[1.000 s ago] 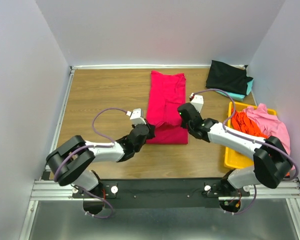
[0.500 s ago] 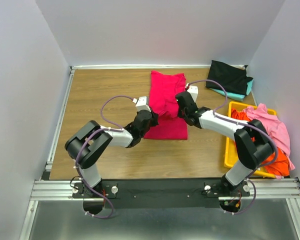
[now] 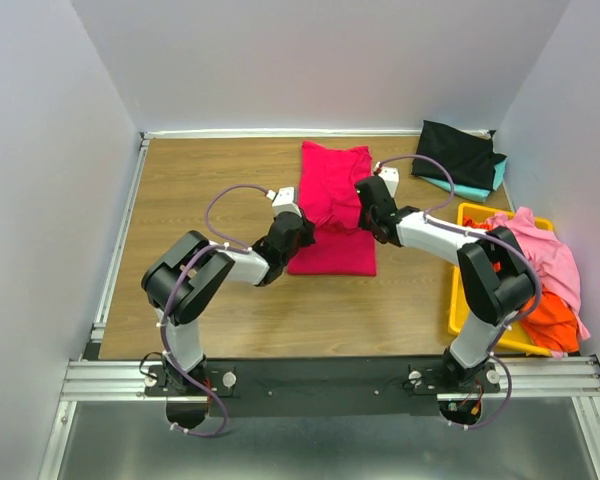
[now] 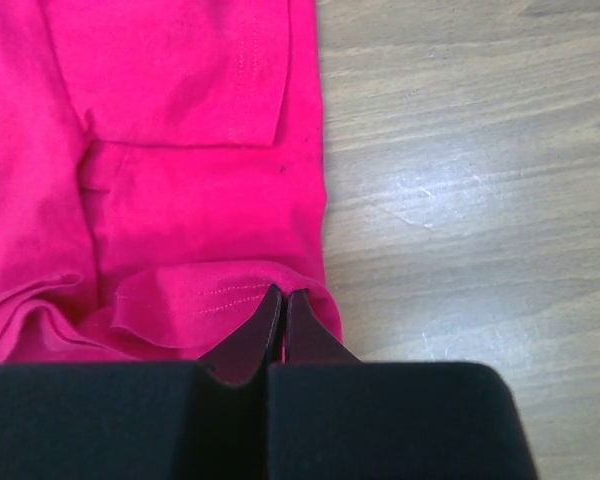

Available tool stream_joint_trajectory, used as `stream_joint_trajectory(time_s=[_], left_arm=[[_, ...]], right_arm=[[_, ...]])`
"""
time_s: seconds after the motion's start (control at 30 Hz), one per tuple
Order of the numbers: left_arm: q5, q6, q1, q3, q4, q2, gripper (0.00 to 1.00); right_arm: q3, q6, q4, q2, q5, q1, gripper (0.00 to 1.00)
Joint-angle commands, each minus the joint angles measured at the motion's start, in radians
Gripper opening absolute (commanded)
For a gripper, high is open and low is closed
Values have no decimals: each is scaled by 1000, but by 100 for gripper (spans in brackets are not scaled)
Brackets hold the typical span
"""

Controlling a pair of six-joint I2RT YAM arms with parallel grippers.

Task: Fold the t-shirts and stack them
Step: Fold the tshirt

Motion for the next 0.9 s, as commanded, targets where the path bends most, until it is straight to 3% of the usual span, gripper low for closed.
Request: stream_joint_trajectory(time_s=[0.0, 0.03, 0.1, 0.17, 0.2, 0.23, 0.27, 0.33, 0.4, 0.57, 0.87], left_arm=[[8, 17, 17, 28, 18, 25, 0], [6, 20, 20, 27, 20, 25, 2], [12, 49, 23, 28, 39, 19, 21], [4, 66, 23, 35, 43, -1, 55], [0, 77, 23, 39, 40, -12, 75], [-8, 92, 23, 41, 40, -24, 82], [-31, 100, 23, 42, 29, -53, 92], [-69, 118, 23, 44, 3, -88, 96], [-92, 131, 22, 23, -19, -143, 96], [-95, 148, -3, -59, -3, -219, 96], [-31, 105, -116, -122, 130, -177, 96]], right_arm=[[45, -19, 20, 59, -21, -21, 1], [54, -22, 20, 64, -19, -21, 1], [61, -29, 19, 73, -19, -28, 1], [67, -32, 19, 65, -25, -36, 1], [70, -33, 19, 61, -32, -44, 12], [70, -39, 17, 50, -32, -45, 21], [73, -41, 17, 26, -29, -45, 46], [67, -50, 16, -10, -21, -45, 59], [50, -59, 16, -69, -38, -45, 65], [16, -75, 17, -122, -191, -44, 66], [25, -82, 31, -13, -456, -38, 66]])
